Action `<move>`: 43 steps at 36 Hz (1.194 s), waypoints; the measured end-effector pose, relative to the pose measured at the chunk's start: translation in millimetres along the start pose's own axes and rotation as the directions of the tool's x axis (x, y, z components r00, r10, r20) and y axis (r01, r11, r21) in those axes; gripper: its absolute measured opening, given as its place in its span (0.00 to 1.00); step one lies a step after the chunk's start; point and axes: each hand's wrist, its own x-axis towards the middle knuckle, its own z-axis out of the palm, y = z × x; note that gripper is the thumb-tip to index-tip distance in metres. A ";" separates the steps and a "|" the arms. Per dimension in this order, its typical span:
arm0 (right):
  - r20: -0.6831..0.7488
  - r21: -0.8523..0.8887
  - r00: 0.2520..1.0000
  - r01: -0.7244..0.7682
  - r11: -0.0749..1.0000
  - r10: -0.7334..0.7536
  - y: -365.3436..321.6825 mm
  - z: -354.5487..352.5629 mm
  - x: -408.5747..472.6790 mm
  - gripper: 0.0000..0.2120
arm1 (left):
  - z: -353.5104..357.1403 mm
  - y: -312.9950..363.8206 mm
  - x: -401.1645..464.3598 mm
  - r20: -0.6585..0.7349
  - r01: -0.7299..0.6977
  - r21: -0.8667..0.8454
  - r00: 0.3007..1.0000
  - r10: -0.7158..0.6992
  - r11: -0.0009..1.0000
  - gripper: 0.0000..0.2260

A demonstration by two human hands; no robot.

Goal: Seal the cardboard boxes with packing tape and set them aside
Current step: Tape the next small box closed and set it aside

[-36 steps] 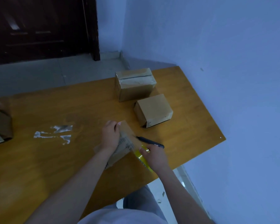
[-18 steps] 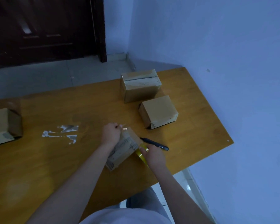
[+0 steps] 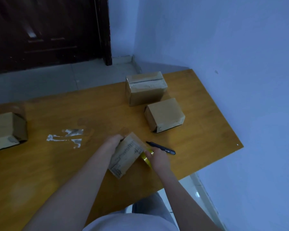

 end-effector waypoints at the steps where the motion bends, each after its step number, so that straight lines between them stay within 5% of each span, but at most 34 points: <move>1: 0.000 0.006 1.000 0.000 1.000 0.000 0.3 0.2 -0.6 0.20 | 1.4 -0.9 1.8 -0.008 -0.007 -0.007 1.000 0.007 1.000 0.12; 5: 0.019 0.050 1.000 -0.021 0.999 0.020 1.3 4.2 -1.4 0.16 | 11.6 -2.3 6.2 -0.210 -0.144 0.139 0.963 0.172 0.980 0.09; 8: 0.025 0.106 0.998 -0.056 0.993 0.053 2.9 8.0 -5.1 0.19 | 14.6 3.7 9.8 -0.320 -0.308 0.289 0.862 0.394 0.907 0.11; 10: 0.029 0.185 0.998 -0.064 0.981 0.060 4.2 9.9 -11.9 0.20 | 16.2 11.7 10.0 -0.331 -0.512 0.321 0.727 0.601 0.796 0.11; 13: 0.027 0.279 0.999 -0.026 0.960 0.020 7.3 19.9 -19.1 0.17 | 17.3 22.0 6.0 -0.260 -0.775 0.377 0.437 0.861 0.508 0.07; 17: 0.093 0.515 0.996 -0.062 0.855 0.016 3.8 26.0 -20.5 0.12 | 12.4 17.3 -6.3 -0.095 -0.803 0.549 0.216 0.972 0.232 0.06; 19: 0.122 0.587 0.992 -0.045 0.808 -0.034 2.2 22.6 -20.0 0.07 | 12.9 5.5 -13.7 -0.024 -0.768 0.611 0.229 0.973 0.195 0.07; 23: 0.105 0.633 0.986 0.034 0.774 -0.129 5.8 24.6 -19.6 0.05 | 21.2 -30.0 -14.9 0.115 -0.633 0.721 0.509 0.853 0.281 0.19; 25: 0.089 0.648 0.984 0.058 0.759 -0.151 8.4 26.2 -19.4 0.05 | 24.0 -44.1 -9.7 0.183 -0.583 0.776 0.573 0.799 0.240 0.25; 32: 0.079 0.529 0.991 0.050 0.847 -0.108 10.1 28.4 -14.0 0.09 | 19.3 -46.4 -3.2 0.290 -0.496 0.868 0.565 0.772 0.037 0.29; 43: 0.048 0.302 0.994 -0.104 0.948 0.094 12.3 38.0 -17.2 0.23 | 18.9 -51.5 0.0 0.346 -0.463 0.885 0.573 0.743 -0.056 0.44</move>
